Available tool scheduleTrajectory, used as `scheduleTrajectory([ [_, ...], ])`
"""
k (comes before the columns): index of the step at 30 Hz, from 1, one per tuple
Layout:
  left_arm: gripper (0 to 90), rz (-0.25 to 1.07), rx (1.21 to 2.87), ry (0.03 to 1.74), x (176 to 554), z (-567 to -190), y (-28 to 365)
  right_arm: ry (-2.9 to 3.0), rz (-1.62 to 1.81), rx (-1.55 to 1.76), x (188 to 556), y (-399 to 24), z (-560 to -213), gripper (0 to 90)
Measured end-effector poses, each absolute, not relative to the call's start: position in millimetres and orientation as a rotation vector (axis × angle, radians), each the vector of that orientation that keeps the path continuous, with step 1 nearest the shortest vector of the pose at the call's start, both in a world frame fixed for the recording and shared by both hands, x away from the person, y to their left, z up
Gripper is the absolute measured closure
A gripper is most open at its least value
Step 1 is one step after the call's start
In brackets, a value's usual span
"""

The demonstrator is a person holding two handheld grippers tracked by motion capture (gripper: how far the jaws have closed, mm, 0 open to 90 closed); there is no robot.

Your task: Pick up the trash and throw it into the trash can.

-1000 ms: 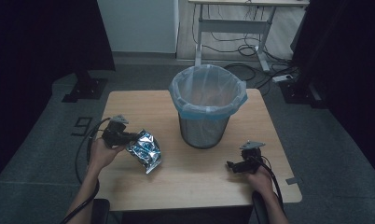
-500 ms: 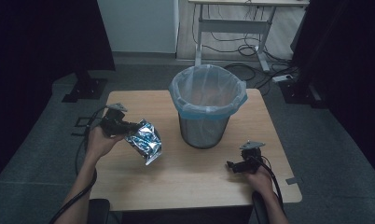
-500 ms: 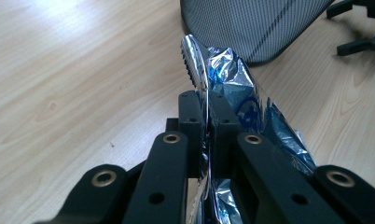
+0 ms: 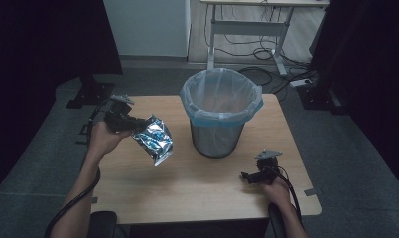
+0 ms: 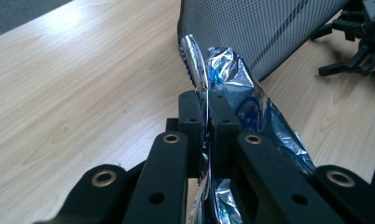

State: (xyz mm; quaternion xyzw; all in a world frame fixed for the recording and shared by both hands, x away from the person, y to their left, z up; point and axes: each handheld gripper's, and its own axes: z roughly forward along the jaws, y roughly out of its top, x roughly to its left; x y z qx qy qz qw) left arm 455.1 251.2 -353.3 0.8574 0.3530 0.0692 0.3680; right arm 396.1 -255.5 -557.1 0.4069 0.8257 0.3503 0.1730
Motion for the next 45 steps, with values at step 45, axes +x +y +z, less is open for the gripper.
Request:
scheduleTrajectory([
  [45, 85.8, 0.186, 2.091, 0.846, 490, -222, 222, 2.345, 1.000, 1.149, 396, -255, -557, 0.0],
])
